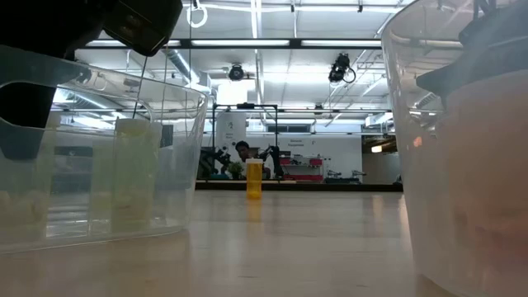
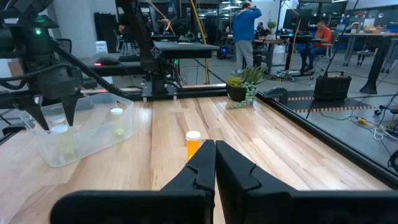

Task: Pick and place medicine bottles into bin by pill shape (circle, oval)
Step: Put the small yellow pill bottle into the left transparent bin, then put the small orange pill bottle into the left transparent bin

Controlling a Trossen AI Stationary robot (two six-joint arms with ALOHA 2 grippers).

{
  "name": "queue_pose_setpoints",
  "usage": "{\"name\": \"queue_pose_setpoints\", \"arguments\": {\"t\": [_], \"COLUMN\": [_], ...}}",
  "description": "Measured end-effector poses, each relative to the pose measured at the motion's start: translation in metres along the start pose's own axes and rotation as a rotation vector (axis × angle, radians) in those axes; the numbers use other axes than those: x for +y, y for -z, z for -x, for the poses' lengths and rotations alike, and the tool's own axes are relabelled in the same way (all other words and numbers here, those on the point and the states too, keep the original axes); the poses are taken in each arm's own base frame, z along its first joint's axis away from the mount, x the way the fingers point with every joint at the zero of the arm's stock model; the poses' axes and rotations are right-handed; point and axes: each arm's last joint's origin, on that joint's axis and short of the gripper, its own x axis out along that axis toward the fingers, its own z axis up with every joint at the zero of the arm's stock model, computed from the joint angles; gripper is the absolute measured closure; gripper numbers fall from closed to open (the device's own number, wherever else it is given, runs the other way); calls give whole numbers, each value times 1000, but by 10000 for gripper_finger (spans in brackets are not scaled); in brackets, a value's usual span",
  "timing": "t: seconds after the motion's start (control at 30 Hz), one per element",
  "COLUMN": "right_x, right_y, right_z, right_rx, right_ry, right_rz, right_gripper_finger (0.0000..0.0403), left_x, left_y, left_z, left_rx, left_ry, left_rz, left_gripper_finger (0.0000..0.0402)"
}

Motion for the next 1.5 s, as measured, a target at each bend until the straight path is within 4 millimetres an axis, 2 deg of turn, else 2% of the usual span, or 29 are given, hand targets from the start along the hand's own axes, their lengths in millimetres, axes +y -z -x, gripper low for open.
{"name": "queue_pose_setpoints", "arguments": {"t": [0.17, 0.7, 0.97, 1.1, 1.5], "right_x": [0, 0, 0, 0, 0], "right_y": [0, 1, 2, 2, 2], "right_z": [0, 0, 0, 0, 0], "right_rx": [0, 11, 17, 18, 18], "right_ry": [0, 0, 1, 0, 0], "right_rz": [0, 3, 5, 6, 6], "right_gripper_finger": [383, 383, 383, 383, 383], "left_x": [1, 15, 27, 33, 48], "left_y": [0, -2, -7, -15, -60], "left_z": [5, 35, 62, 70, 67], "left_rx": [1, -23, -111, -171, -199], "left_ry": [13, 14, 49, 38, 7], "left_rz": [-1, 9, 21, 39, 14], "left_gripper_finger": [174, 172, 172, 172, 172]}}
